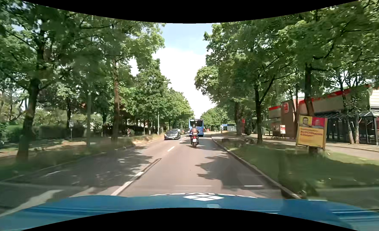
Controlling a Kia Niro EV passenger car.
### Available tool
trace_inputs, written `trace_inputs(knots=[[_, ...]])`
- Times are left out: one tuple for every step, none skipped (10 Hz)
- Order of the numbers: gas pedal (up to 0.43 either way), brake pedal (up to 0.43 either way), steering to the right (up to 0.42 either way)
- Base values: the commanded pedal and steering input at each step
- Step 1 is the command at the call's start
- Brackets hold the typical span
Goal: Follow the waypoints while adhering to traffic rules and regulations
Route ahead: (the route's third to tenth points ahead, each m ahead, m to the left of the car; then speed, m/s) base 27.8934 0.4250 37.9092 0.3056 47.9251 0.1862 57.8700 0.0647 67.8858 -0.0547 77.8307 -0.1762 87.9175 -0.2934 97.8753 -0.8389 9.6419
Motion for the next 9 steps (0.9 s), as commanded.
trace_inputs(knots=[[0.098,0.0,-0.001],[0.098,0.0,0.0],[0.098,0.0,-0.001],[0.087,0.0,-0.001],[0.087,0.0,-0.002],[0.087,0.0,-0.002],[0.087,0.0,-0.002],[0.087,0.0,-0.003],[0.098,0.0,-0.003]])
